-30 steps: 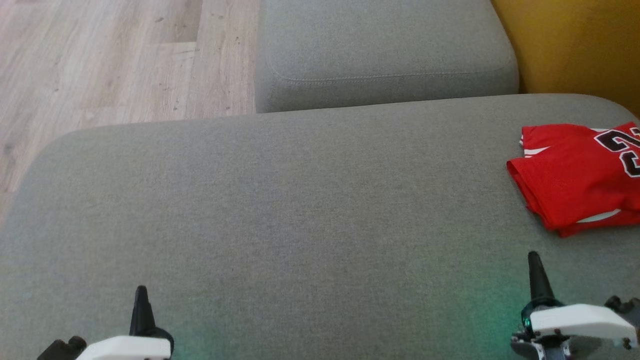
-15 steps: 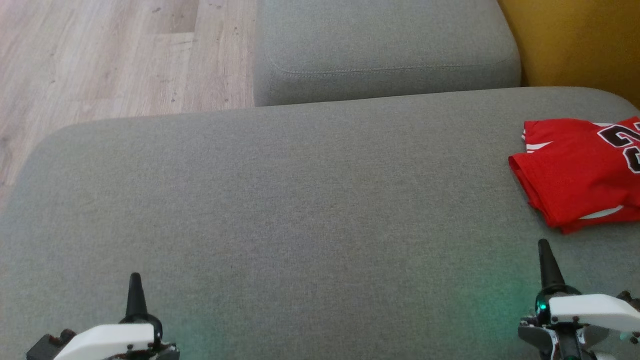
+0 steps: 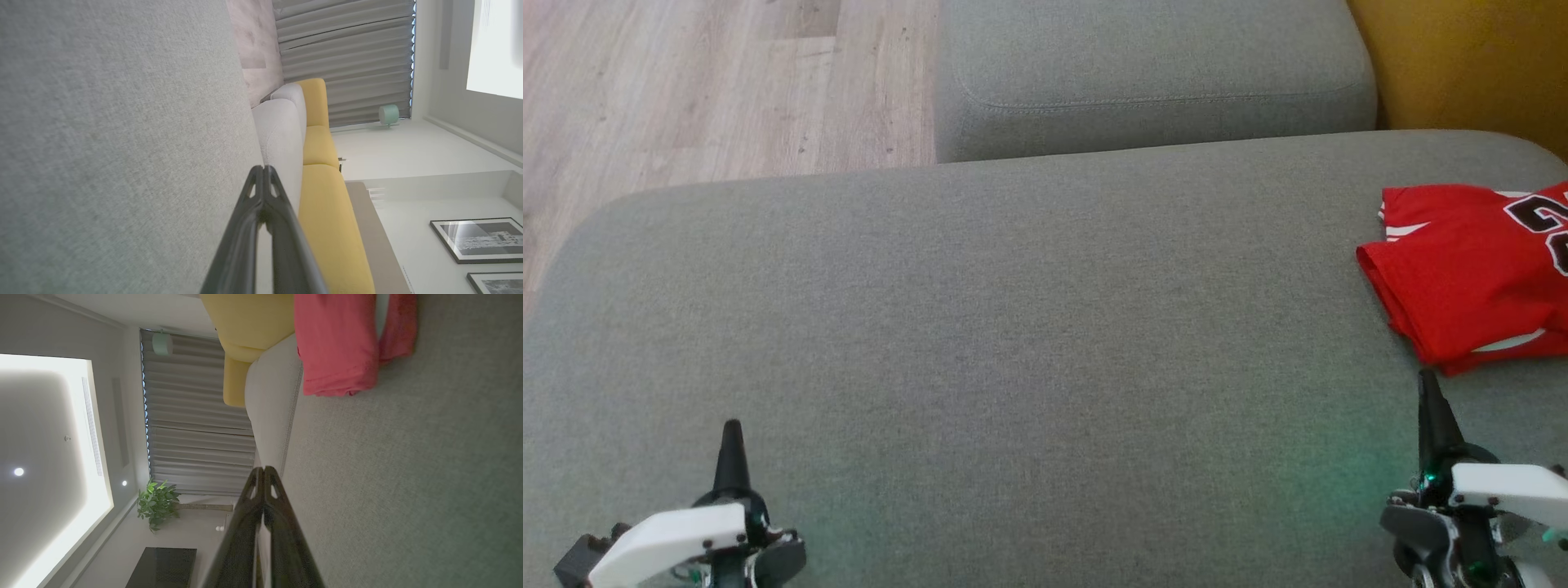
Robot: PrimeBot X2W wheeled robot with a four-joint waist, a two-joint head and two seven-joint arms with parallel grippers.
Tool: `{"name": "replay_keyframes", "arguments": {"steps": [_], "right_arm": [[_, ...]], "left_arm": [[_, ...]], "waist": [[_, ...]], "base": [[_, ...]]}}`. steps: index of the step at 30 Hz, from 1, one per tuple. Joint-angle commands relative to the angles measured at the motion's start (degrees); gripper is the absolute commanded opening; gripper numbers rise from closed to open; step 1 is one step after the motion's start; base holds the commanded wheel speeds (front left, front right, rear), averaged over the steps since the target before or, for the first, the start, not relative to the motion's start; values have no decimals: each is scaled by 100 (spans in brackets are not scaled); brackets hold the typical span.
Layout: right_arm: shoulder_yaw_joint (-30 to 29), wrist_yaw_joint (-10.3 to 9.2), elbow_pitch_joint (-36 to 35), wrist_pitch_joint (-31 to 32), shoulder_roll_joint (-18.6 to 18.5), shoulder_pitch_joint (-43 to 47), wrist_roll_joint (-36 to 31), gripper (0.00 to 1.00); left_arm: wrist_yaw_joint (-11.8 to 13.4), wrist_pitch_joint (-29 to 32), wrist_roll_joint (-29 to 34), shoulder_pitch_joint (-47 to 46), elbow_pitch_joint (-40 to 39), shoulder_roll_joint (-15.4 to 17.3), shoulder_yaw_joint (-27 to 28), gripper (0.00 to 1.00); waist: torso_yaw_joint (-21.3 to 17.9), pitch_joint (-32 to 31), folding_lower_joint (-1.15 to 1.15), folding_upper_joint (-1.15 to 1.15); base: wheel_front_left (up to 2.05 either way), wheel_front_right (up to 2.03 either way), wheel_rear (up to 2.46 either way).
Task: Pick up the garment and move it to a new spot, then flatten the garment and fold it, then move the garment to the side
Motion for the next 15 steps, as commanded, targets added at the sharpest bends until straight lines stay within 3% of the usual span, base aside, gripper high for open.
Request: {"name": "replay_keyframes", "arguments": {"steps": [1,15], "right_arm": [[64,-4,-236,48,-48,-379,154,0],[-84,-4,-286,227,-37,-524,855,0]], "left_arm": [[-66,59,-138,-329,-165,30,228,0],[-178,240,-832,-517,-155,22,375,0]], "waist": [[0,7,0,0],[-5,92,0,0]], "base": [[0,0,0],[0,0,0]]}}
